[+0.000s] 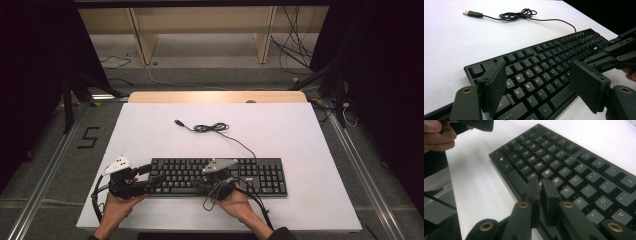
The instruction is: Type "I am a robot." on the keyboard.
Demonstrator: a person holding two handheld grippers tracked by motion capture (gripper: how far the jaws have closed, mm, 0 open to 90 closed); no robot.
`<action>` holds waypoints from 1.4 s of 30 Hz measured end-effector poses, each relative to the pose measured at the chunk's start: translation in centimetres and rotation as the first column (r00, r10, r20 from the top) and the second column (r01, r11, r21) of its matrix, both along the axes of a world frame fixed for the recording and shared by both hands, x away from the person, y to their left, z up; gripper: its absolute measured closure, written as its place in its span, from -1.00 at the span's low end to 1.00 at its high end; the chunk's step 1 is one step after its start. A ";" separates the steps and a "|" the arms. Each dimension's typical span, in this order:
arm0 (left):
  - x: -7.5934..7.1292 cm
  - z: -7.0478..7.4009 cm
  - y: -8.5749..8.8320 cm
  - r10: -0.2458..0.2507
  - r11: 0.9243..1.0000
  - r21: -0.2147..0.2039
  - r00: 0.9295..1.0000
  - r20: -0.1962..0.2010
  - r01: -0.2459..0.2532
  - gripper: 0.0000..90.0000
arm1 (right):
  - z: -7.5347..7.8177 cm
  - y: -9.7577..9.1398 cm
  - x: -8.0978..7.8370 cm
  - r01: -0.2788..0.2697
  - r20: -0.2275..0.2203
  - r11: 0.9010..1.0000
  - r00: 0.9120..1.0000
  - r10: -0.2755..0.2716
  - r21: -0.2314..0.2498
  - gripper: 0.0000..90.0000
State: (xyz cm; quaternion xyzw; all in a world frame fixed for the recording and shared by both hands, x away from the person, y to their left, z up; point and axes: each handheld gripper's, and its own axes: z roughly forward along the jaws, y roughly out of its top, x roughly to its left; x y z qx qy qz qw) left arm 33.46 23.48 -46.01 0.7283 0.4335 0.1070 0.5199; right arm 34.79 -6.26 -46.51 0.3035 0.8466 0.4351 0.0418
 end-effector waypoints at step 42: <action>0.0 -0.2 -0.2 -0.006 1.000 0.006 1.000 0.004 0.006 -0.36 | -1.6 0.4 0.0 0.004 -0.031 0.999 0.999 -0.005 -0.043 0.88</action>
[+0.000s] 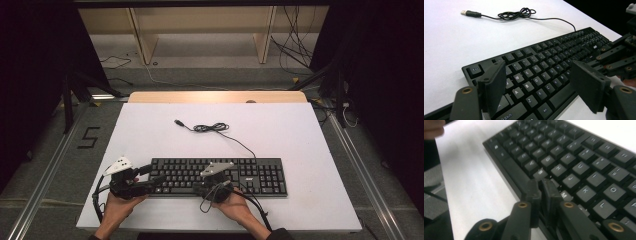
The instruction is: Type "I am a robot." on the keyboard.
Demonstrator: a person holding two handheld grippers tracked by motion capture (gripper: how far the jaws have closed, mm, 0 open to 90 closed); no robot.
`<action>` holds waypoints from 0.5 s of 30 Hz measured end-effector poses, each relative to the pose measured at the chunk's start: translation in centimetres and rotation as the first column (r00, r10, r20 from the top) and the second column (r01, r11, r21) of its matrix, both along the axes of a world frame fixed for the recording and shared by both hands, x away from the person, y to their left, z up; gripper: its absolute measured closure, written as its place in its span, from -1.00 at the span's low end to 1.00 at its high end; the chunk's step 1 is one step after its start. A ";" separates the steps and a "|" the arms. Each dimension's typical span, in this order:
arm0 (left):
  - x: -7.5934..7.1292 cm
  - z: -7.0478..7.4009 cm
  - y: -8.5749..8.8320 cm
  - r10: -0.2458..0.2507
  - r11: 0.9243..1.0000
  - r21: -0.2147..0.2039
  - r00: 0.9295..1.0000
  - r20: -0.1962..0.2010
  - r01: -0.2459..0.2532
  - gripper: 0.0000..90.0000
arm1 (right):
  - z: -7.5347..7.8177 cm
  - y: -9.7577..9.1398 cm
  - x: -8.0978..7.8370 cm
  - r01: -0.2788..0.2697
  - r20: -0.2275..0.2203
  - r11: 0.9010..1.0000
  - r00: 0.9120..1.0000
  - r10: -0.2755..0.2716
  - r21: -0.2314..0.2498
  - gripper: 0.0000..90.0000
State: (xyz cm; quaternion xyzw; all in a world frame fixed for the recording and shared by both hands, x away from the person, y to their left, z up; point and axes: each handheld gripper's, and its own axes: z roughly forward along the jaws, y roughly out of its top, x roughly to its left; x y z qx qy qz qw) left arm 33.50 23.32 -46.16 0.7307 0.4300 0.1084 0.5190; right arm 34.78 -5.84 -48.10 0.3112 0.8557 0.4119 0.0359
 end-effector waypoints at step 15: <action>0.4 -0.4 0.0 0.020 0.999 0.030 0.999 -0.030 -0.019 -0.15 | 2.0 -1.8 0.3 0.032 0.028 0.992 0.999 -0.036 0.121 0.26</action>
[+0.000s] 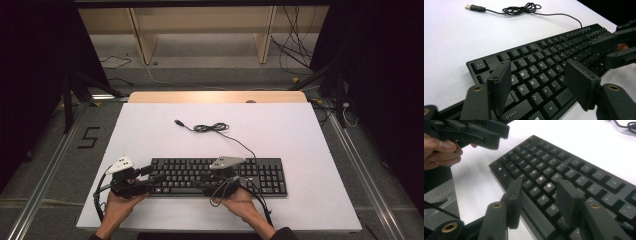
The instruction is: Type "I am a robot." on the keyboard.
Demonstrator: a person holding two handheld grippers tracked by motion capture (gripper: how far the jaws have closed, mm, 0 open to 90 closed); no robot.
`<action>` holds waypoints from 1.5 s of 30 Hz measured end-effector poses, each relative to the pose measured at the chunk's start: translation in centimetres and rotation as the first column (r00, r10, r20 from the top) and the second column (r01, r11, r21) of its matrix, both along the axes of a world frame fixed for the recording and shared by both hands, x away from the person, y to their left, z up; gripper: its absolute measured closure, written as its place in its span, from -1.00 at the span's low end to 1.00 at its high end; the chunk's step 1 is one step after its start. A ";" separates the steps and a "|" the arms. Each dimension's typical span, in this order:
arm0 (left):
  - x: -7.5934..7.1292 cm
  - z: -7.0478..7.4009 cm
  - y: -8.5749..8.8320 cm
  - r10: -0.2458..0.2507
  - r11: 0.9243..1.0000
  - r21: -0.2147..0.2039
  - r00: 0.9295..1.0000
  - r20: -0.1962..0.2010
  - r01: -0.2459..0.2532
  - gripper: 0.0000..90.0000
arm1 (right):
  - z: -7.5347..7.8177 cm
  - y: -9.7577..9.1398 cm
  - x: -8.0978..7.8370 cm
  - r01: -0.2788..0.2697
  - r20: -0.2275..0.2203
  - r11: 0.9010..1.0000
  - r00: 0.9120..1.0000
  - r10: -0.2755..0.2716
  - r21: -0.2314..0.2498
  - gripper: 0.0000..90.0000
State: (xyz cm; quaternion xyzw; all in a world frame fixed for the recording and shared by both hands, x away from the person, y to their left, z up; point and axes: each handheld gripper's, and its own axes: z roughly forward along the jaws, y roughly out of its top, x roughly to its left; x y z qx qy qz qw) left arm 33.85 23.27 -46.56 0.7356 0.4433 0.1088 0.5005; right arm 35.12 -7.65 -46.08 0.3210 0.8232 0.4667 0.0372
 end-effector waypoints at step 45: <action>1.3 -1.1 -0.8 -0.009 0.993 0.117 0.998 -0.066 0.016 0.97 | 0.5 -1.4 -0.6 0.041 0.007 0.999 0.999 -0.041 -0.004 -0.25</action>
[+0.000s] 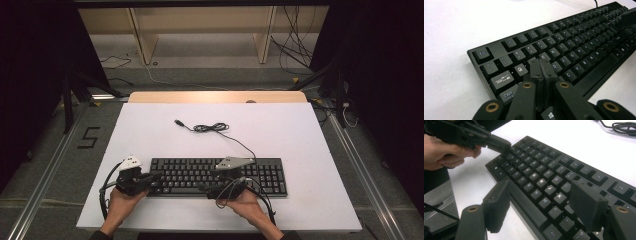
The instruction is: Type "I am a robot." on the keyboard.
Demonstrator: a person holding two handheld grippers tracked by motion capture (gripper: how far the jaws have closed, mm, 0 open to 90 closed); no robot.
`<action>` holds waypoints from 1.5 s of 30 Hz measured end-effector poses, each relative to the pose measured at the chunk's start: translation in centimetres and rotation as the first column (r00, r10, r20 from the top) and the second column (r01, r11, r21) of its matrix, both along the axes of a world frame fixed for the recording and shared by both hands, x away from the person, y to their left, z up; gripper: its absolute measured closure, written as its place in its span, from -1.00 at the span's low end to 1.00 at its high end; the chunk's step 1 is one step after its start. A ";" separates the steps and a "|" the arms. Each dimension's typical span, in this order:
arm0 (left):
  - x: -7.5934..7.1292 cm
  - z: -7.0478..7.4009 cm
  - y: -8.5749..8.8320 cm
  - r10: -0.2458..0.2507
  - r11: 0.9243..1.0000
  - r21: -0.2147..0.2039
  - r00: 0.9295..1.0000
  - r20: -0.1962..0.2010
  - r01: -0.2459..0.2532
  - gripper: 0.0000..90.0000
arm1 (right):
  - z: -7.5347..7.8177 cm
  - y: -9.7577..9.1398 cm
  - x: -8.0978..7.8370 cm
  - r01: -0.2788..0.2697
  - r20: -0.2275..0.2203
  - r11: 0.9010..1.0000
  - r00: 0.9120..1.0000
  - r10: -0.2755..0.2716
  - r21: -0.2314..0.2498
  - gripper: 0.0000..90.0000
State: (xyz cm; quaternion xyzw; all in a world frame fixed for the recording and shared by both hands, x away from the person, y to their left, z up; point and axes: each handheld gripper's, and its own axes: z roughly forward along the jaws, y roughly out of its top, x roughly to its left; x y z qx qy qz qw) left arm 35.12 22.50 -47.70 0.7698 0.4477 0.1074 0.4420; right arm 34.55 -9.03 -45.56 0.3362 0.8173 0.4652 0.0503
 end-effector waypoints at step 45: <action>0.5 -0.7 -1.0 0.002 0.997 0.075 1.000 -0.031 0.000 0.97 | 0.2 -0.5 -0.6 0.008 0.011 1.000 1.000 -0.009 0.009 -0.32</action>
